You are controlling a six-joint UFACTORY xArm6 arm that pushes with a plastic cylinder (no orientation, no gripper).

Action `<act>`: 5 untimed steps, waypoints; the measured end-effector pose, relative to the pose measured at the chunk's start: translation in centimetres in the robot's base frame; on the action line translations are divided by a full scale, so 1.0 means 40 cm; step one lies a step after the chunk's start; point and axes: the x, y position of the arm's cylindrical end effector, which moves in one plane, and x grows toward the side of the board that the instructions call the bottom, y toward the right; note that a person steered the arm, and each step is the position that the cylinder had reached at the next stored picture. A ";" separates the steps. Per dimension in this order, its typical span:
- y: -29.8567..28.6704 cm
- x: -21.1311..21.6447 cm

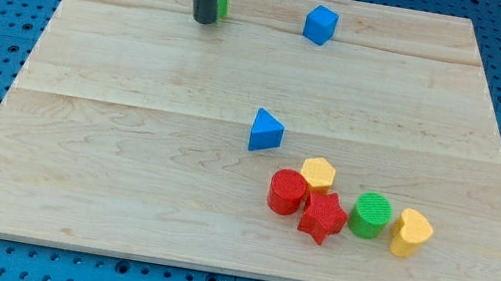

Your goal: Move the blue cube towards the green star

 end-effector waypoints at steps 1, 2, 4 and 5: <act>0.092 -0.003; 0.175 0.000; 0.381 0.032; 0.402 0.049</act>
